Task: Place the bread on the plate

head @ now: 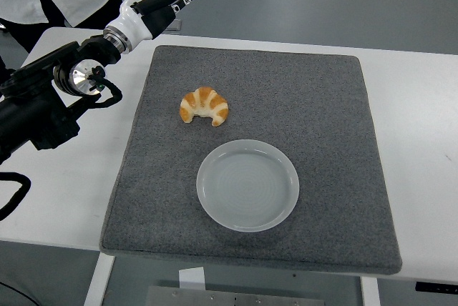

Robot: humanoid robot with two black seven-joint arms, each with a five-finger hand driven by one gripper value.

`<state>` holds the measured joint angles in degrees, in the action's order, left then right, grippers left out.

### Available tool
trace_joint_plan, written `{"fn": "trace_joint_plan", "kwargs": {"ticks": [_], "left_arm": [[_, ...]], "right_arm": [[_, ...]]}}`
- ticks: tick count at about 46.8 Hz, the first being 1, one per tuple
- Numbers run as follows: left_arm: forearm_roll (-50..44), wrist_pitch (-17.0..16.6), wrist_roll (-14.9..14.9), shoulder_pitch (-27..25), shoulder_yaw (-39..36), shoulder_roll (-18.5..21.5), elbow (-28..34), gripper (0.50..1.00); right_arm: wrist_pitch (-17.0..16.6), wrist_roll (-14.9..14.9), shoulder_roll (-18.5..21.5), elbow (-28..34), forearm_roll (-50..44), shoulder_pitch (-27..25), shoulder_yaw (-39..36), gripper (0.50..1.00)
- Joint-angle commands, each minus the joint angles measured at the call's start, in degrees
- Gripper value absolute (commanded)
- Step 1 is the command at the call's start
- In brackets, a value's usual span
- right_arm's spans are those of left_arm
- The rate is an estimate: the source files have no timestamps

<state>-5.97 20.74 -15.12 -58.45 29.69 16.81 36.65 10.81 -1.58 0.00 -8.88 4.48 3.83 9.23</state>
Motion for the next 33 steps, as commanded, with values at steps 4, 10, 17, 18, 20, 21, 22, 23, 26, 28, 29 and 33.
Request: {"fn": "trace_joint_plan", "kwargs": {"ticks": [4,10,17,18,20,21,22,23,26,28,29,33], "left_arm": [[0.0,-0.1,0.0,-0.1,-0.4,0.0,0.0,0.992],[0.0,-0.2,0.0,-0.1,-0.1,0.0,-0.1,0.992],[0.0,-0.2,0.0,-0.3,-0.1,0.0,-0.1,0.992],[0.0,-0.2,0.1,-0.3,-0.2,0.1,-0.2,0.992],[0.0,-0.2,0.0,-0.4,-0.2,0.0,-0.2,0.992],[0.0,-0.3,0.0,-0.4,-0.2,0.0,-0.2,0.992],[0.0,-0.3,0.0,-0.4,-0.2,0.0,-0.2,0.992],[0.0,-0.3,0.0,-0.4,-0.2,0.0,-0.2,0.992],[0.0,-0.3,0.0,-0.4,-0.2,0.0,-0.2,0.992],[0.0,-0.3,0.0,-0.4,-0.2,0.1,-0.2,0.992],[0.0,-0.3,0.0,-0.5,-0.2,0.0,-0.2,0.992],[0.0,-0.3,0.0,-0.5,-0.1,0.0,-0.2,0.992]], "right_arm": [[0.0,0.0,0.0,0.0,0.0,0.0,0.0,0.952],[0.0,0.0,0.0,0.0,0.0,0.0,0.0,0.952],[0.0,0.0,0.0,0.0,0.0,0.0,0.0,0.952],[0.0,0.0,0.0,-0.1,0.0,0.0,0.0,0.952],[0.0,0.0,0.0,0.0,0.0,0.0,0.0,0.952],[0.0,0.0,0.0,0.0,0.0,0.0,0.0,0.952],[0.0,0.0,0.0,0.0,0.0,0.0,0.0,0.952],[0.0,0.0,0.0,0.0,0.0,0.0,0.0,0.952],[0.0,0.0,0.0,0.0,0.0,0.0,0.0,0.952],[0.0,0.0,0.0,0.0,0.0,0.0,0.0,0.952],[0.0,0.0,0.0,0.0,0.0,0.0,0.0,0.952],[0.0,0.0,0.0,0.0,0.0,0.0,0.0,0.952]]}}
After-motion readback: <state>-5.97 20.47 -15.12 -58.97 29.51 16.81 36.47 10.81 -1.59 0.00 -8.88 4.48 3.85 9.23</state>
